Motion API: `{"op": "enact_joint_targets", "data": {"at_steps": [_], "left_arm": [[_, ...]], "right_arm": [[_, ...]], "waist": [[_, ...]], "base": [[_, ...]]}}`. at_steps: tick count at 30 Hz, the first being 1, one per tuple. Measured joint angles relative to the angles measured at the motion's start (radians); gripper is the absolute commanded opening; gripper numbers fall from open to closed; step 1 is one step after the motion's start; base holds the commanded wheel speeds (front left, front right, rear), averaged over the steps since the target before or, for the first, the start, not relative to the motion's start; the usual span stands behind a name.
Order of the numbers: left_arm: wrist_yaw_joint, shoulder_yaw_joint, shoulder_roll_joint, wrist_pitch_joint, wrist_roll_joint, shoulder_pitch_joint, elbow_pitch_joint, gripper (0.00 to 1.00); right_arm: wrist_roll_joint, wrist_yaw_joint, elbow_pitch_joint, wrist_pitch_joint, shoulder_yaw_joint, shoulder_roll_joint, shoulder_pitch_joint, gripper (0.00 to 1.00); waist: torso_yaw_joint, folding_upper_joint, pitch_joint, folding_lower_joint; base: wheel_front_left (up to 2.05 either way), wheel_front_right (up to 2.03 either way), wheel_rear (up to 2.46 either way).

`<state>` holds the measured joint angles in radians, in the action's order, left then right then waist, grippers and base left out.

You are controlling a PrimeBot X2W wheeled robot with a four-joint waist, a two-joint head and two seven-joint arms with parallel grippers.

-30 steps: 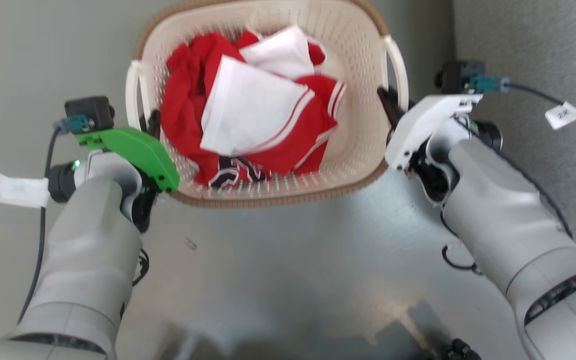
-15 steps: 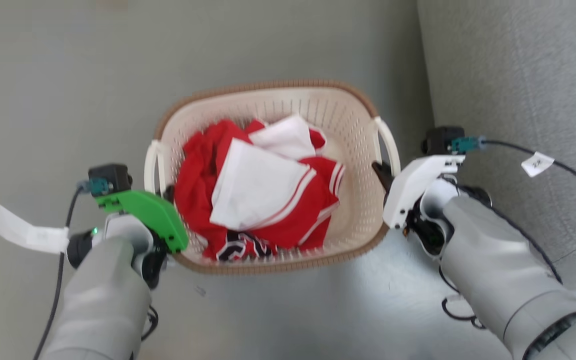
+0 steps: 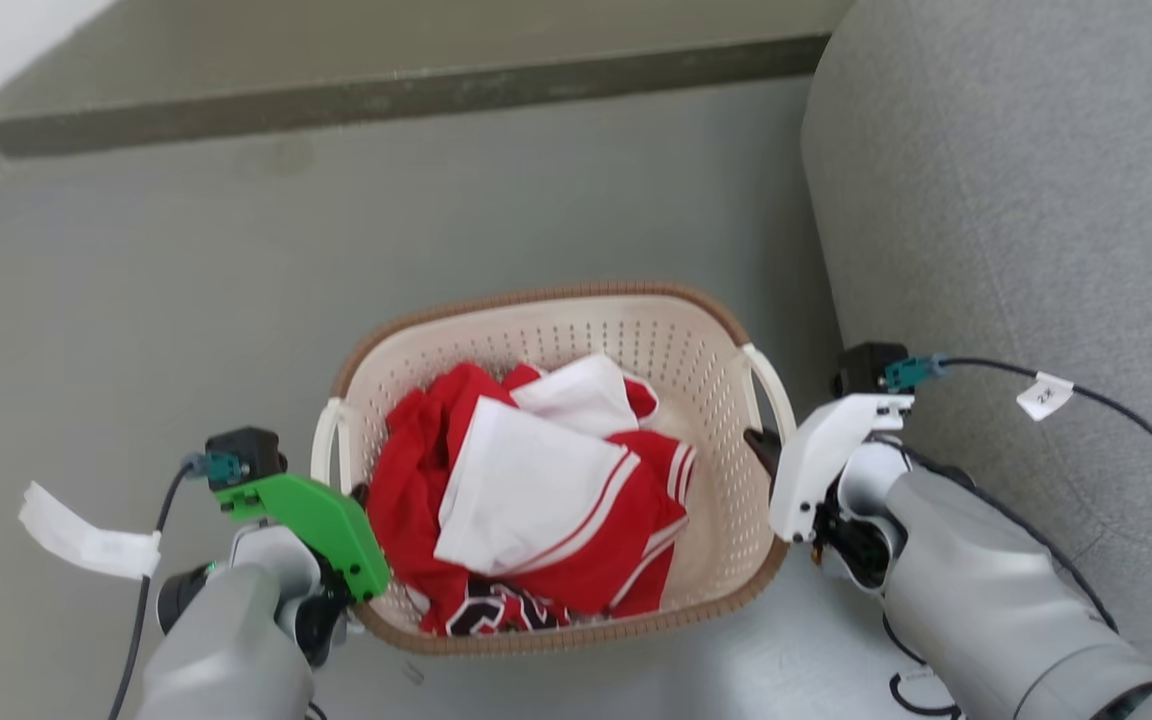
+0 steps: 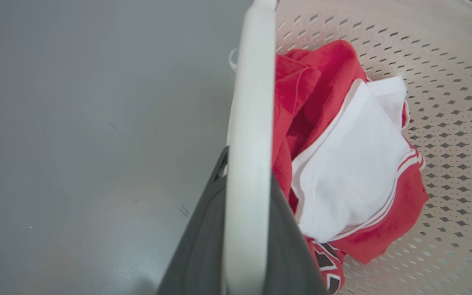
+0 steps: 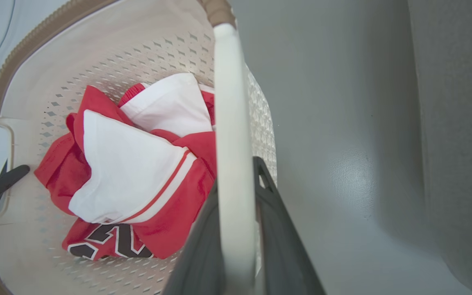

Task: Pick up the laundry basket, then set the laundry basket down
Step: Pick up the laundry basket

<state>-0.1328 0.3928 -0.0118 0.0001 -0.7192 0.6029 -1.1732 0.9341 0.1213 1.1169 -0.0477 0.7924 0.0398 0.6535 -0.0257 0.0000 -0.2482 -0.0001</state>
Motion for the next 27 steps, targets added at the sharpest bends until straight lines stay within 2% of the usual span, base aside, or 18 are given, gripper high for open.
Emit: {"op": "enact_joint_targets", "data": {"at_steps": [17, 27], "left_arm": [[0.000, 0.042, 0.004, 0.051, -0.029, -0.097, 0.000, 0.00], [0.000, 0.061, 0.008, 0.070, -0.062, -0.113, 0.007, 0.00]], "right_arm": [[0.044, -0.001, -0.002, -0.051, 0.039, 0.001, -0.104, 0.00], [0.061, -0.008, -0.007, -0.077, 0.056, 0.004, -0.109, 0.00]], "waist": [[0.001, 0.0000, 0.154, 0.0000], [0.004, 0.0000, 0.173, 0.0000]], "base": [[0.00, 0.00, 0.00], [0.00, 0.00, 0.00]]}}
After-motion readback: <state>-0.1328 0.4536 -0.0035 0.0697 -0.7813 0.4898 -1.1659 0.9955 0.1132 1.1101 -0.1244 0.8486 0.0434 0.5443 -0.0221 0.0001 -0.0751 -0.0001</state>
